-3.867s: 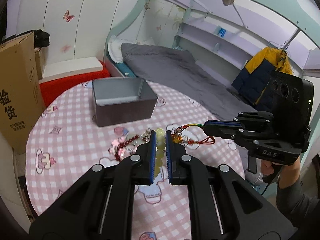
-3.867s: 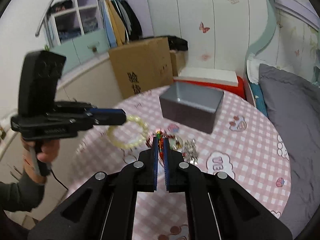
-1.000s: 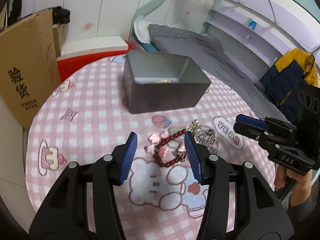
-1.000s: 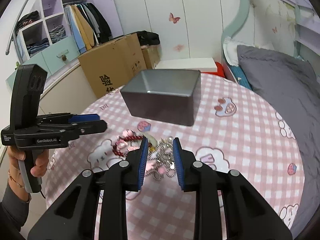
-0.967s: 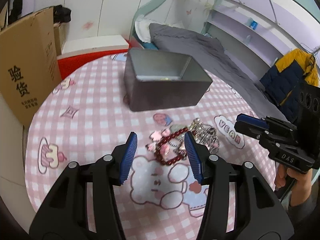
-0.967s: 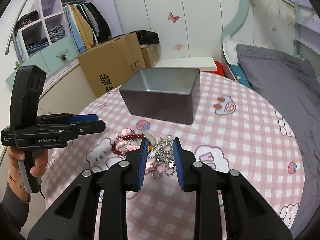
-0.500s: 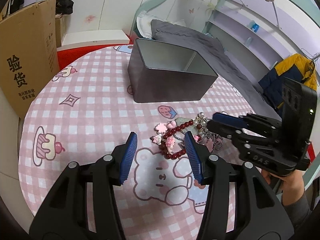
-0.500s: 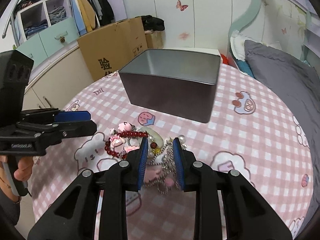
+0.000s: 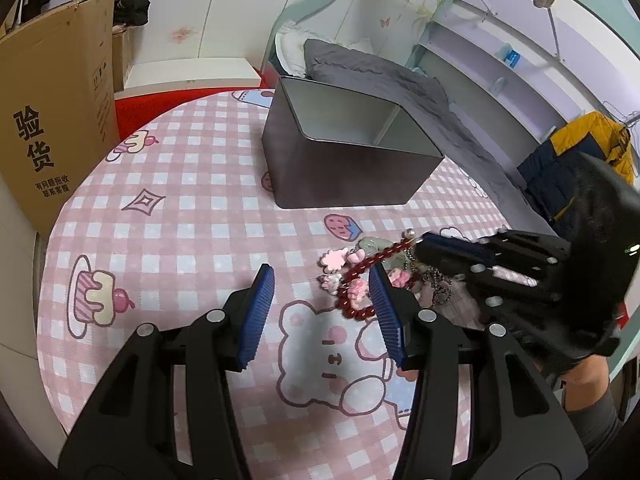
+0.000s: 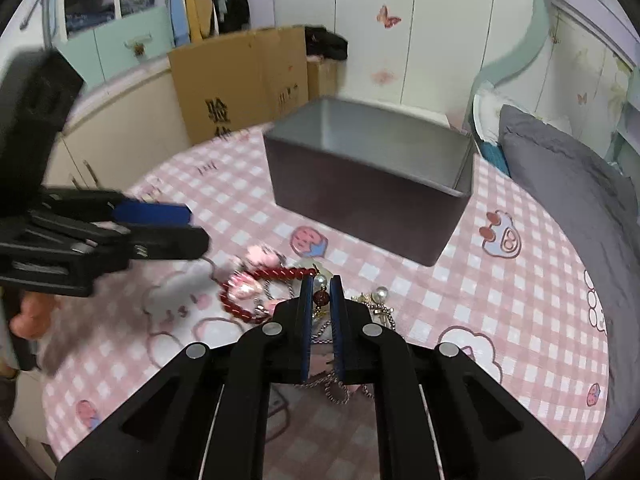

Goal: Organize jewelry
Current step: 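Grasp the dark red bead strand with the right gripper, then lift the red bead strand with the right gripper into the grey box and release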

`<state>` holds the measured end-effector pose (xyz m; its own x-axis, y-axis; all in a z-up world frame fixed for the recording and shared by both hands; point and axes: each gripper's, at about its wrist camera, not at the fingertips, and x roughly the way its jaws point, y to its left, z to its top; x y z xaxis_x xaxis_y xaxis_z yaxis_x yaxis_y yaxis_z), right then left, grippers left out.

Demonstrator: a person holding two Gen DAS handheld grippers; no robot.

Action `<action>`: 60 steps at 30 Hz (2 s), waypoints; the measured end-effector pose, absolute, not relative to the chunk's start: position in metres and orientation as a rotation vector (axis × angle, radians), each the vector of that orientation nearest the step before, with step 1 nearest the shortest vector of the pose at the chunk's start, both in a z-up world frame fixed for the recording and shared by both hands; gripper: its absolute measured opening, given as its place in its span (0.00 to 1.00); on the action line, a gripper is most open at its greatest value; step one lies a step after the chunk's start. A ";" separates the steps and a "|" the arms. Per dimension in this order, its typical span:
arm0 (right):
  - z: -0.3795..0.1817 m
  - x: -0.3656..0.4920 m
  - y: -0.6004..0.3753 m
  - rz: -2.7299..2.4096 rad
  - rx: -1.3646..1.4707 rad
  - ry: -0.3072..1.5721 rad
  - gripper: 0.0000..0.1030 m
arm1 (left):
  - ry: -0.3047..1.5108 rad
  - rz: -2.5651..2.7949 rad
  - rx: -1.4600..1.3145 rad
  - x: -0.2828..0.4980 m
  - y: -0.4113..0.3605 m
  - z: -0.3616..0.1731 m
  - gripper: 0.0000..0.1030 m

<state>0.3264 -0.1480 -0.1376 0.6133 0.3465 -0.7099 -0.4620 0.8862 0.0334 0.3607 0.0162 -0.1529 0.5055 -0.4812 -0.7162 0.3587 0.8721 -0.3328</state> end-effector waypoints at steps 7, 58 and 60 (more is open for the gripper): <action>-0.102 0.309 -0.168 0.496 -0.067 0.714 0.07 | 0.901 -0.517 -0.127 0.356 0.009 -0.151 0.48; -0.055 0.300 -0.197 0.523 0.070 0.653 0.07 | 0.926 -0.644 -0.251 0.354 -0.011 -0.109 0.12; -0.050 0.303 -0.195 0.512 0.058 0.641 0.07 | 0.907 -0.652 -0.252 0.358 -0.011 -0.100 0.12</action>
